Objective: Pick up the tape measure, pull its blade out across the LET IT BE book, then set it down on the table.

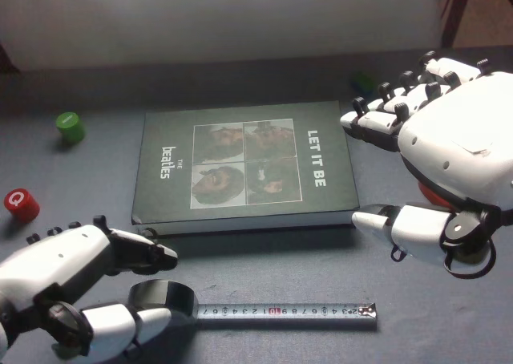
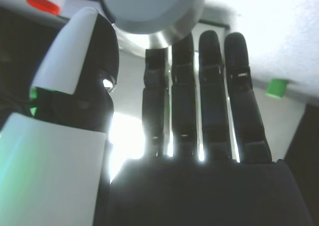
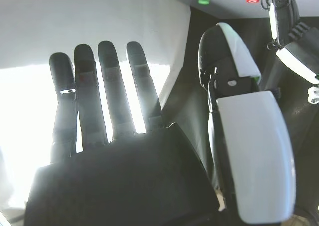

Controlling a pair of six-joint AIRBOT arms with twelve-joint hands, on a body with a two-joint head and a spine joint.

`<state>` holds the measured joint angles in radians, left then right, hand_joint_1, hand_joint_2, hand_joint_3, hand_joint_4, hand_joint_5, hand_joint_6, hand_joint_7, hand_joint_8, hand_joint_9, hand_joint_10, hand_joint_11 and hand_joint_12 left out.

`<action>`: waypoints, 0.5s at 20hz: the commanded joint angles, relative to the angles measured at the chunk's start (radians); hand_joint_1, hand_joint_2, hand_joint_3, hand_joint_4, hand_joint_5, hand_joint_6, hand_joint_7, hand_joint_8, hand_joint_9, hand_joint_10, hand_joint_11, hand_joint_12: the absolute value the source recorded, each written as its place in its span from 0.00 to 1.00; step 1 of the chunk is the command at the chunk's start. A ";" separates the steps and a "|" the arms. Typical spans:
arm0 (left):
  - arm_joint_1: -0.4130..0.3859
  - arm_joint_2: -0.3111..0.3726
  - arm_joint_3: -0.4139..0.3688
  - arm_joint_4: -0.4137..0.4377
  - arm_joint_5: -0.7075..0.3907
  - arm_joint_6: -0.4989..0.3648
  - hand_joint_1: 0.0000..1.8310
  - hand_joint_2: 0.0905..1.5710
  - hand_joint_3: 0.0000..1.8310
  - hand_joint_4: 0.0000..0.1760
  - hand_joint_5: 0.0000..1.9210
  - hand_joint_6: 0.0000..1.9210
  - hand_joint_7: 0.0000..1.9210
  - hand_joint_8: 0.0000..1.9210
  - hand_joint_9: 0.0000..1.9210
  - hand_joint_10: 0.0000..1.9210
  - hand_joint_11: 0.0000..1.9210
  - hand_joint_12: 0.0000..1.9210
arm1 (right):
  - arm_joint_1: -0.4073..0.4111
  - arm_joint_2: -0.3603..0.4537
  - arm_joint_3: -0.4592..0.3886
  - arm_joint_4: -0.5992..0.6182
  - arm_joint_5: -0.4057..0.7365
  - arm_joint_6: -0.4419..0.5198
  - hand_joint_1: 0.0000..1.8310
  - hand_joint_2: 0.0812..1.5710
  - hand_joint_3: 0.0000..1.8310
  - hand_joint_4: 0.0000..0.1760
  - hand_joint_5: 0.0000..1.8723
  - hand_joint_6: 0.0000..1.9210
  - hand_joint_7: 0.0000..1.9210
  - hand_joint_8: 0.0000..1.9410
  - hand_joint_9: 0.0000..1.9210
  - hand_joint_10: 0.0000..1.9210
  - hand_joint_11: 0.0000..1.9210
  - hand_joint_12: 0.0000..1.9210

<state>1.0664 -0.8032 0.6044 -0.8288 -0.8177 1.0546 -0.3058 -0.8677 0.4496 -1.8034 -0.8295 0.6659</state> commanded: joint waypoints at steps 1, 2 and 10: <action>-0.010 -0.008 0.006 0.029 -0.085 0.000 0.49 0.72 0.00 0.00 0.34 0.00 0.33 0.00 0.29 0.00 0.14 0.44 | 0.007 0.004 -0.003 -0.075 -0.035 0.005 0.19 0.75 0.00 0.20 0.16 0.00 0.17 0.00 0.16 0.00 0.02 0.54; -0.010 -0.016 0.007 0.025 -0.087 0.006 0.49 0.72 0.00 0.00 0.34 0.00 0.34 0.00 0.29 0.00 0.14 0.44 | 0.007 0.004 -0.003 -0.075 -0.035 0.005 0.19 0.75 0.00 0.20 0.16 0.00 0.17 0.00 0.16 0.00 0.01 0.54; -0.006 -0.060 0.036 0.013 -0.097 0.024 0.51 0.72 0.00 0.00 0.34 0.00 0.35 0.00 0.30 0.00 0.14 0.44 | 0.007 0.004 -0.003 -0.077 -0.032 0.005 0.19 0.75 0.00 0.20 0.16 0.00 0.18 0.00 0.17 0.00 0.03 0.55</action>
<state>1.0668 -0.8631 0.6403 -0.8501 -0.8303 1.0809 -0.3058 -0.8677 0.4496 -1.8038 -0.8272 0.6662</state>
